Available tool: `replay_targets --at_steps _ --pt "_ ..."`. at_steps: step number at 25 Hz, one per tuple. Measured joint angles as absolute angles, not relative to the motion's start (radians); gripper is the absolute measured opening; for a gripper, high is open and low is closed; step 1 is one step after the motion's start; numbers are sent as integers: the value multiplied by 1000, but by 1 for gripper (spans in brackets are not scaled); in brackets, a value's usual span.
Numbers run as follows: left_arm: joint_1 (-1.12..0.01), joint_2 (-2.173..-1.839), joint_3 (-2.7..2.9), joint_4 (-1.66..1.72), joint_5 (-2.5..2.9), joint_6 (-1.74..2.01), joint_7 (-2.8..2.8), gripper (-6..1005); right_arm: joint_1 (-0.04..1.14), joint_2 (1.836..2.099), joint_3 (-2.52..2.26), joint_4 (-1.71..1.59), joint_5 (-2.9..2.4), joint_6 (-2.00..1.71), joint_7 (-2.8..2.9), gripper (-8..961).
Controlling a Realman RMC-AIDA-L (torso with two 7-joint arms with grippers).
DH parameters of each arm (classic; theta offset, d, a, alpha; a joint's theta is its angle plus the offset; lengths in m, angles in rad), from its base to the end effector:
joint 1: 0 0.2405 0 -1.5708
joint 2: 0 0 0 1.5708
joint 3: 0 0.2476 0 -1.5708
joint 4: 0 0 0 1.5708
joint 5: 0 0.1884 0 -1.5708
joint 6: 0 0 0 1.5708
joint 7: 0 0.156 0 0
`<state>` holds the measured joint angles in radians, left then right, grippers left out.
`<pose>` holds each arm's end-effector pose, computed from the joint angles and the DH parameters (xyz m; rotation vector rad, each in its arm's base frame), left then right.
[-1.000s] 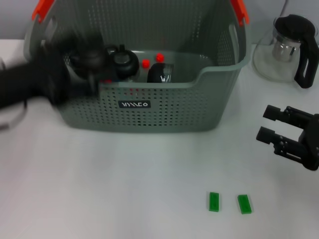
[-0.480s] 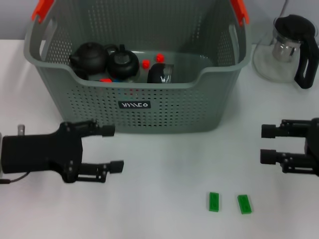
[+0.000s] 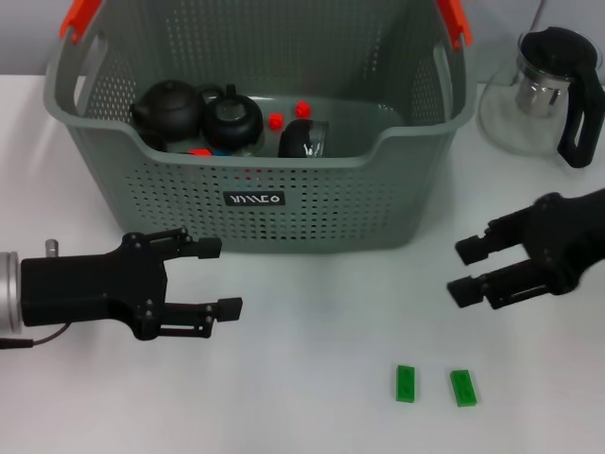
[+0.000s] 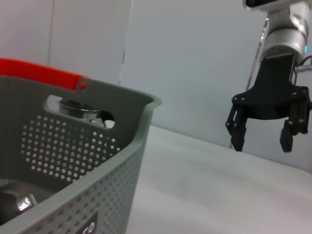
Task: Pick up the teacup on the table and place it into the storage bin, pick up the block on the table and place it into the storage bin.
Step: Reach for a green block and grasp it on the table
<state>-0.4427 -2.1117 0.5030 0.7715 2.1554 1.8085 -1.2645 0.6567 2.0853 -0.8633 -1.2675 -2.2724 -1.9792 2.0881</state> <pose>-0.2546 0.2677 0.0091 -2.7902 -0.5129 -0.7379 0.1622 0.3041 0.0370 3.0249 -0.7667 -0.0899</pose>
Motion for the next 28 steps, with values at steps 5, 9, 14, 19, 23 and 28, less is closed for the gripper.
replay_targets --at_steps 5,9,14,19,23,28 --pt "-439 -2114 502 763 2167 1797 -1265 866 777 2096 -1027 -1256 -2417 -1978 2176 668" --pt "-421 -2115 481 762 2173 1797 -1261 866 822 2099 -1171 -1236 -2458 -1952 2231 669" --pt "-403 -2122 454 750 2168 1795 -1255 866 827 2105 -1298 -1215 -2449 -1883 2276 657" --pt "-407 -2123 450 723 2165 1780 -1254 865 827 2106 -1428 -1177 -2441 -1823 2301 645" --pt "-412 -2123 451 700 2163 1767 -1253 865 825 2107 -1486 -1174 -2439 -1809 2313 636" --pt "-406 -2125 455 666 2164 1800 -1133 865 819 2107 -1533 -1177 -2443 -1799 2319 624"
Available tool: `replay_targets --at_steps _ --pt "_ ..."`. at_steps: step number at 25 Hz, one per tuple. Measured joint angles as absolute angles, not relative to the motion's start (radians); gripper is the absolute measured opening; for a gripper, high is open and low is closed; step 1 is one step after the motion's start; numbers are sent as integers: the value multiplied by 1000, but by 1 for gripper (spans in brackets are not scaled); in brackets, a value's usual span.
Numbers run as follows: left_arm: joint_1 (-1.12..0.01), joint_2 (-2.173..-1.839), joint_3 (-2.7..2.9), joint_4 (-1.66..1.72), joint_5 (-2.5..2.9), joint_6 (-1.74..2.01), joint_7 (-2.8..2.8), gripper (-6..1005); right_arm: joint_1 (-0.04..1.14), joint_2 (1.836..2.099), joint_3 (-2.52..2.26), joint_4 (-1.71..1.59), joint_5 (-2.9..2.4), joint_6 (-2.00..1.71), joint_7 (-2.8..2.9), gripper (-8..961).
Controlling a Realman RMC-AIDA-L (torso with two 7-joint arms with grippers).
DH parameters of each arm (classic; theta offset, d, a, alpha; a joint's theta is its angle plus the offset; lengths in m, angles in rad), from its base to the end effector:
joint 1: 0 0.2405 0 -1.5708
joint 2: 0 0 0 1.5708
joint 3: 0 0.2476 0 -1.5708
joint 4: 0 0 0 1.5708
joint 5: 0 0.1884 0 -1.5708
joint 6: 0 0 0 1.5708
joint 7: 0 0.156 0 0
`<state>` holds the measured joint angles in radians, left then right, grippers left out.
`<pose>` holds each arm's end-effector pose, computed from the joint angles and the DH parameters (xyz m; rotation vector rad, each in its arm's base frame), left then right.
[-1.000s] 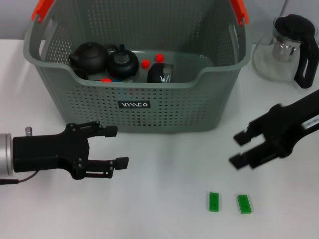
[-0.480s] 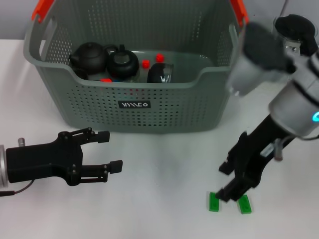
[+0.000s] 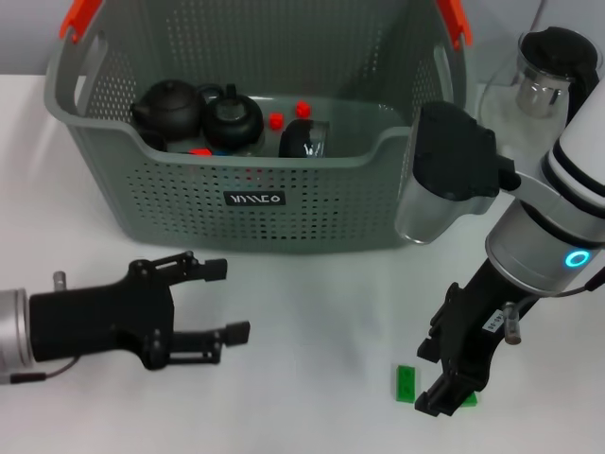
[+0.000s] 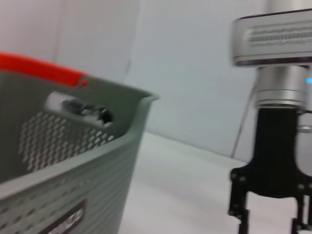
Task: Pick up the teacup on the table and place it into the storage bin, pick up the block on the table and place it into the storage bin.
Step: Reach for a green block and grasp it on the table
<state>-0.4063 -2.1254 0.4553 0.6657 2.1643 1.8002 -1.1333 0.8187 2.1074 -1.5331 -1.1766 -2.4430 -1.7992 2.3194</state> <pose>-0.2640 0.2499 -0.0068 -2.7511 -0.5061 -0.8172 0.1369 0.2931 -0.0519 2.8906 -0.4395 0.7774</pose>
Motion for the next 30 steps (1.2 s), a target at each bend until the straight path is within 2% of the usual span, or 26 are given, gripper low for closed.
replay_targets --at_steps 6,30 --pt "-388 -2147 460 629 2172 1790 -924 864 816 2106 -1582 -1172 -2454 -1786 2335 610" --pt "-398 -2158 449 603 2164 1695 -925 860 824 2108 -1711 -1137 -2480 -1658 2388 603"
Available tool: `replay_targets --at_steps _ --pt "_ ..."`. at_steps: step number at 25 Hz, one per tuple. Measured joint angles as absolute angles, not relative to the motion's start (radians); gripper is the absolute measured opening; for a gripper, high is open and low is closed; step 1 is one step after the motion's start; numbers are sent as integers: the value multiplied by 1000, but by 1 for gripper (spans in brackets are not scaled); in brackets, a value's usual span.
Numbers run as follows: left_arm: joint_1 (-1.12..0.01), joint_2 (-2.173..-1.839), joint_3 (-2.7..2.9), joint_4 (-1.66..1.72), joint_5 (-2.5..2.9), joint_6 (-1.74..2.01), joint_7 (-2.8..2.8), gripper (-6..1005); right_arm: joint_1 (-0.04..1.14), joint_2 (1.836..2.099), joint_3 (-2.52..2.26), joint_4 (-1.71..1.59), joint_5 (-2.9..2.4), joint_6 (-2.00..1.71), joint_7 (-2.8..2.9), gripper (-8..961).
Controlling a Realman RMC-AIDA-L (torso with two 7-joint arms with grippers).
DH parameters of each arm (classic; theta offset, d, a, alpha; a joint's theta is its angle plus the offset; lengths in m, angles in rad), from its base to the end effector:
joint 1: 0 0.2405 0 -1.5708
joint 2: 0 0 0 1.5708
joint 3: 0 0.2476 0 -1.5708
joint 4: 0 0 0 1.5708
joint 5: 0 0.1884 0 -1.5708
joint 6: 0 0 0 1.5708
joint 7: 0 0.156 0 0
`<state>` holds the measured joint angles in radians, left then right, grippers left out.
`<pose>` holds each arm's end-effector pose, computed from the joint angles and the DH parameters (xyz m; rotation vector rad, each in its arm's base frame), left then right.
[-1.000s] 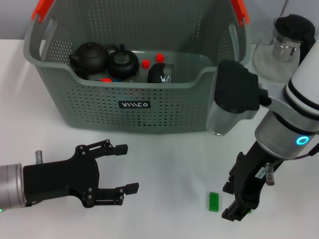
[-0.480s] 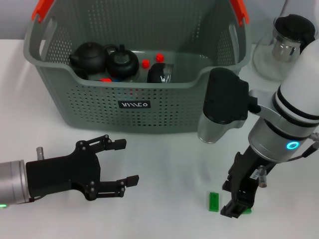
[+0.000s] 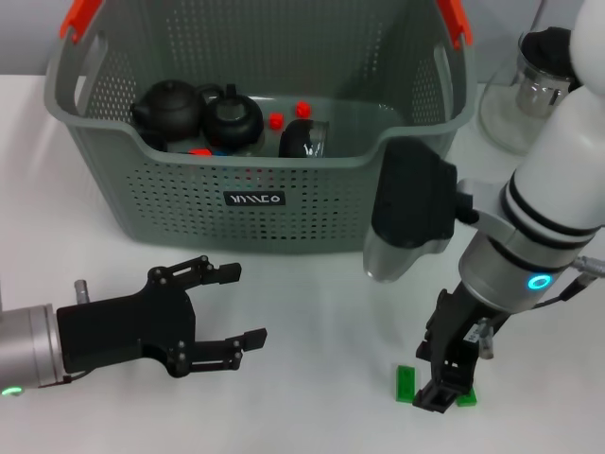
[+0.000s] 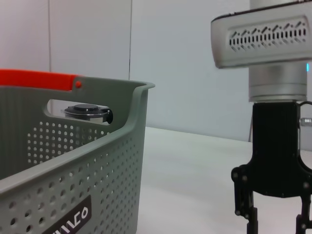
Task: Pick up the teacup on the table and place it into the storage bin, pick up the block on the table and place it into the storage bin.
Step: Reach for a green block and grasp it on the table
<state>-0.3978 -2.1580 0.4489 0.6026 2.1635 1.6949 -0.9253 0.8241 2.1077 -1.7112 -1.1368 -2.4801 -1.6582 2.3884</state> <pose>-0.2685 0.2499 -0.0290 -2.6983 -0.3386 -0.7546 0.1463 0.2945 -0.0747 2.9311 -0.3752 0.9343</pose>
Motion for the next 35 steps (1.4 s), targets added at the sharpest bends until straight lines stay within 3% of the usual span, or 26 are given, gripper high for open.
replay_targets --at_steps 21,35 --pt "-400 -2161 448 590 2150 1659 -925 860 826 2111 -1848 -1089 -2481 -1520 2390 604" --pt "-400 -2161 448 591 2151 1648 -939 860 824 2111 -1897 -1067 -2473 -1468 2411 550"
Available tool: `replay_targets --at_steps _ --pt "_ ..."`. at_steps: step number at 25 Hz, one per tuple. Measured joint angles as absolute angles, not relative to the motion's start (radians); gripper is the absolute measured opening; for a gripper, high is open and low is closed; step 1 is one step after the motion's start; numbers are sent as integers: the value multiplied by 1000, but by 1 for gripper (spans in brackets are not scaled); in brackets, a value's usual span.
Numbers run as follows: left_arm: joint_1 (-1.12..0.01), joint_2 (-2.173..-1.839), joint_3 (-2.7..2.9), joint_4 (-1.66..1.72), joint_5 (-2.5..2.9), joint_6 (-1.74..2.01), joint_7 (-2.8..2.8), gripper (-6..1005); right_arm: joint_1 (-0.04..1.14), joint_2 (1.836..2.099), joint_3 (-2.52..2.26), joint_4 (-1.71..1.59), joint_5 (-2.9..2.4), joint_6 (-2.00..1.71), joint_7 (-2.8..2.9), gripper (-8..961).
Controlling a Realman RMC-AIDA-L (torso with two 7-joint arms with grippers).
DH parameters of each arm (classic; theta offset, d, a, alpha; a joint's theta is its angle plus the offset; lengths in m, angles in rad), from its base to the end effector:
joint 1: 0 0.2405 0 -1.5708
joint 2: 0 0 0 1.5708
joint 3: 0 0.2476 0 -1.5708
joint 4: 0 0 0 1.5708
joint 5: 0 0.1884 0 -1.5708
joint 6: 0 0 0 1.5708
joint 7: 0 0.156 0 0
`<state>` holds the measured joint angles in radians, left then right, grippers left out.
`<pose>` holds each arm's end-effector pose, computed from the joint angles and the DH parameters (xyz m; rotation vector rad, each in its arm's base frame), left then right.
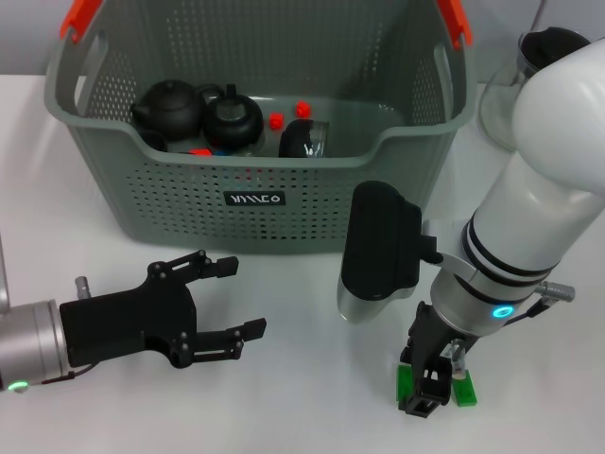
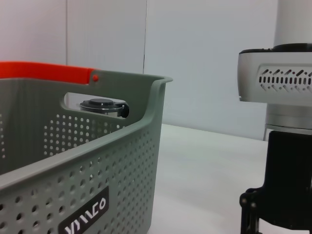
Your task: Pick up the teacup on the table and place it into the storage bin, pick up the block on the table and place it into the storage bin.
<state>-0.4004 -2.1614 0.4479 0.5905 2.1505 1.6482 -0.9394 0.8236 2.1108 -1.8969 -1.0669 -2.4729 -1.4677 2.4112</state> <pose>-0.2711 0.2550 -0.0316 -2.6670 -0.3827 -0.7348 0.1577 0.2926 -0.1036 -2.9635 0.2442 -0.9933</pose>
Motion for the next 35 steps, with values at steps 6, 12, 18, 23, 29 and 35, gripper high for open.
replay_targets --at_steps 6,12,18,23,29,35 --pt "-400 -2161 448 591 2151 1641 -940 860 823 2111 -1902 -1066 -2471 -1471 2413 525" --pt "-396 -2161 448 591 2151 1641 -940 860 823 2112 -1912 -1066 -2473 -1468 2419 500" --pt "-396 -2161 448 591 2151 1641 -940 860 821 2112 -1920 -1079 -2472 -1482 2417 475" --pt "-397 -2161 448 591 2151 1641 -940 860 808 2110 -1910 -1137 -2472 -1499 2423 432" --pt "-400 -2161 448 591 2150 1641 -940 860 718 2101 -1714 -1347 -2448 -1568 2387 423" --pt "-405 -2159 448 596 2147 1640 -940 860 627 2096 -1347 -1420 -2182 -1684 2233 424"
